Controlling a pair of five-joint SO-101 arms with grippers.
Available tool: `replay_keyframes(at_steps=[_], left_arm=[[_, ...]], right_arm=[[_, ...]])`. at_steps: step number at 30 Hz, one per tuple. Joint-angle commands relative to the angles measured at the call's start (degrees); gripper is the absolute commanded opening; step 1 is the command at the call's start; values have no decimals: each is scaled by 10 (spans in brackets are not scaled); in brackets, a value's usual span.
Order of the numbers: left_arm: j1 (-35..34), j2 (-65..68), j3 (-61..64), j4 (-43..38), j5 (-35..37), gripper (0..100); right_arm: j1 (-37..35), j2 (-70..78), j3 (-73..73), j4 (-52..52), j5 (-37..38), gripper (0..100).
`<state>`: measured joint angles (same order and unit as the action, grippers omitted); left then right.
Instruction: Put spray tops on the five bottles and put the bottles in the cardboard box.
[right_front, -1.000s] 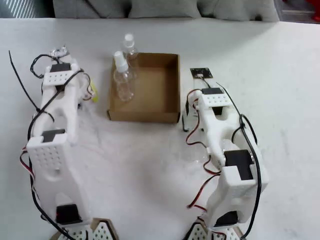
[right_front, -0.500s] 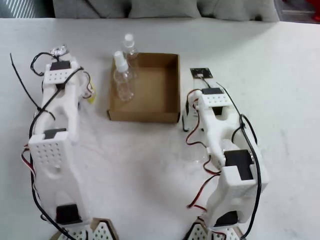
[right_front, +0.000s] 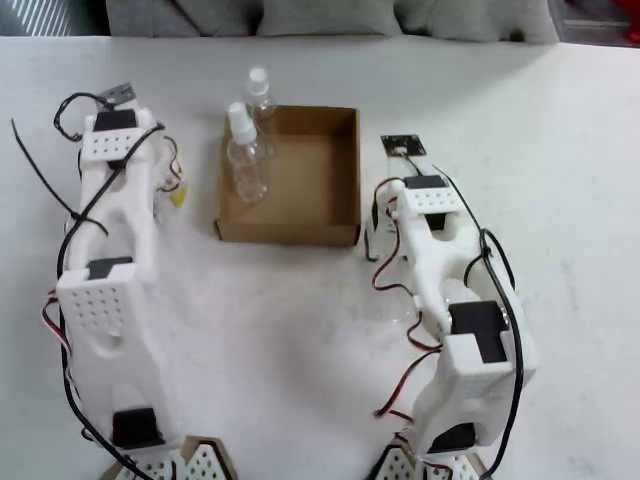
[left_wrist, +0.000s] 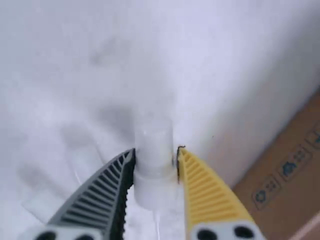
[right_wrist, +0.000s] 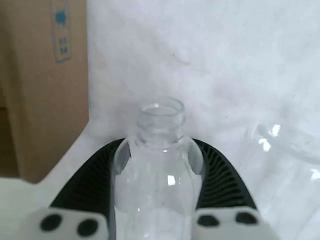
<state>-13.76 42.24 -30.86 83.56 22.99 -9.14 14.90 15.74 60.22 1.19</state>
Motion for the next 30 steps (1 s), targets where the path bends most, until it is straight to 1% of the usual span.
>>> replay_keyframes(at_steps=[1, 4, 8, 11, 14, 17, 21, 26, 30], left_arm=[[15, -90, -33, 37, -36, 20], [19, -122, -32, 58, -65, 20], [23, -158, -32, 76, -72, 20], [27, -183, -32, 96, -73, 20], [27, -206, -32, 111, -73, 20], [27, -223, -26, 121, -73, 20], [27, -264, 29, 115, -74, 20], [27, -368, 135, 56, -110, 20], [38, -462, 211, -8, -110, 20]], right_arm=[[1, -111, -4, 18, 4, 17], [0, -189, -3, 70, 4, 17], [0, -286, 12, 112, 4, 17], [-7, -377, 75, 107, 4, 17], [-32, -475, 164, 65, 4, 17], [-56, -565, 258, -7, 4, 17], [-60, -666, 364, -154, 7, 17], [-63, -748, 467, -372, 6, 17], [-64, -785, 524, -473, 4, 17]])
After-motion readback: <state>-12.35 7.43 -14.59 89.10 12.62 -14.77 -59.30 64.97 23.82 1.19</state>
